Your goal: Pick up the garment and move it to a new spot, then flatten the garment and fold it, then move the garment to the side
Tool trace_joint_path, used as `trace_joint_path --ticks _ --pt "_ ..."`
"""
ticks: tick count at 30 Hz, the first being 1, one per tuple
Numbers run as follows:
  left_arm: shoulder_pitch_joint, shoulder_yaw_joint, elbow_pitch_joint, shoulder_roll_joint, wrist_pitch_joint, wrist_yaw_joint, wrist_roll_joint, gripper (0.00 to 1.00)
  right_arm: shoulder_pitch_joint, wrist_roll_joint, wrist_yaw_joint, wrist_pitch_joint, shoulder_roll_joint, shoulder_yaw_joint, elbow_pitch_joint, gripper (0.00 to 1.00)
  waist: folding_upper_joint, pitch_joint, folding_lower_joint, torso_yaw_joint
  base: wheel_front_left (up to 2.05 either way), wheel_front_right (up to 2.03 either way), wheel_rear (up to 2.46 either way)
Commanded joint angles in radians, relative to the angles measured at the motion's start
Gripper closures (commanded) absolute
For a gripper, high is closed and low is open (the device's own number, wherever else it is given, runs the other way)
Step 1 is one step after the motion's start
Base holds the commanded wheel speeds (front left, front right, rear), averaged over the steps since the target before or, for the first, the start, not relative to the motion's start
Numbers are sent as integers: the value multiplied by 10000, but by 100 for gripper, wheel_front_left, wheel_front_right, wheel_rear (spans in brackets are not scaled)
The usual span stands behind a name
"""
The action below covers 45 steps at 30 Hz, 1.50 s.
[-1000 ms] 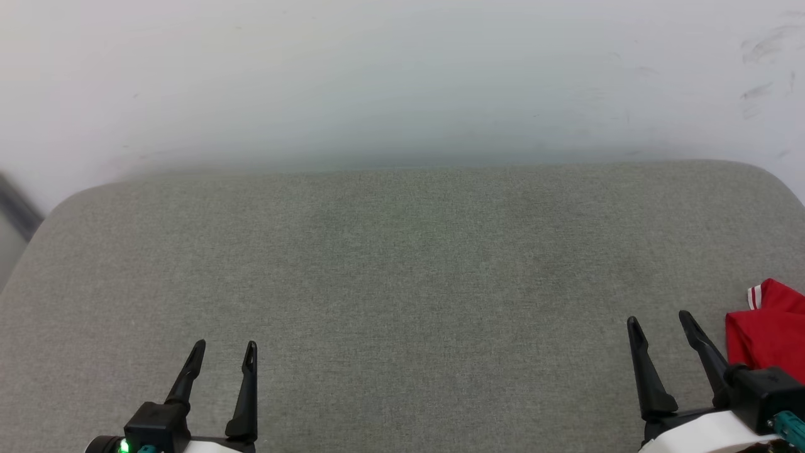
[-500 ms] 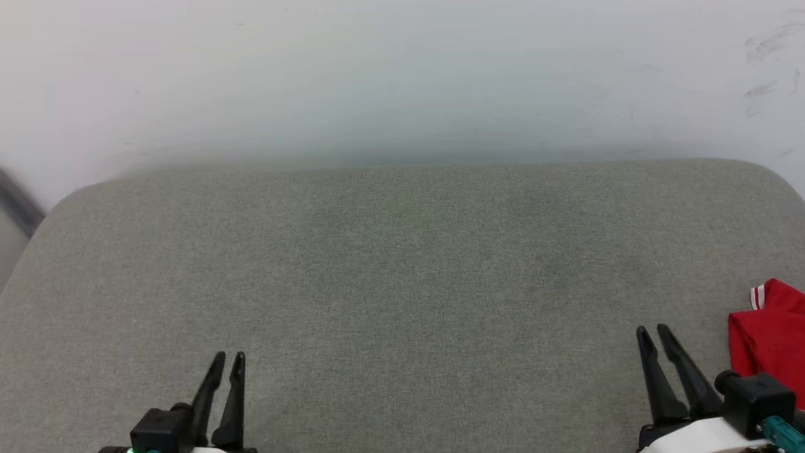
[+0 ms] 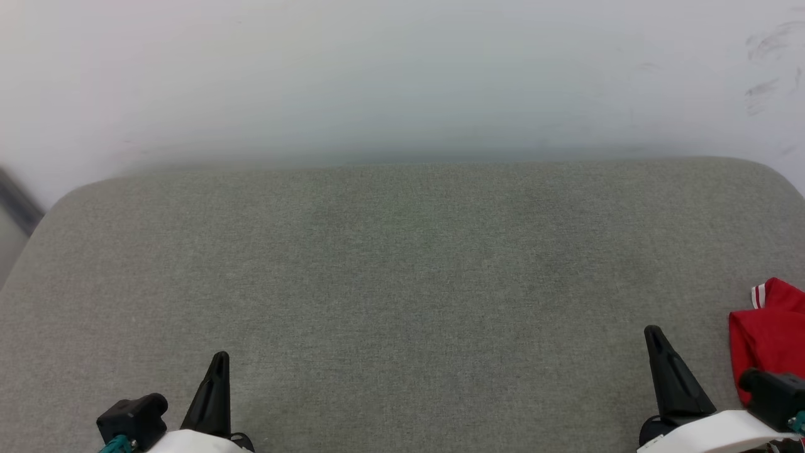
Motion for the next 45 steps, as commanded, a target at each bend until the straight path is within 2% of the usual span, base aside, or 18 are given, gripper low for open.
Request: trace_joint_path --ticks 1,7,8,18,45 --pt "-336 153 -64 -11 106 -88 -504 100 -370 612 -1 30 -107 8 -22 100 -1 6 0 -3 0 0 0" --pt "-503 315 71 -122 353 -211 -1445 100 -551 1719 -1 96 -154 4 205 100 -1 24 0 -12 0 0 0" --pt "-580 393 135 -177 474 -267 -1892 100 -632 2242 -1 134 -173 -2 312 100 -1 33 0 -16 0 0 0" --pt "-823 633 334 -346 845 -450 -3269 100 -887 3848 -1 251 -220 -34 639 100 -1 62 0 -30 0 0 0" --pt "-1340 1174 778 -731 1665 -848 -6238 100 -1437 7254 -2 579 -268 -182 1366 100 -1 139 0 -67 0 0 0"
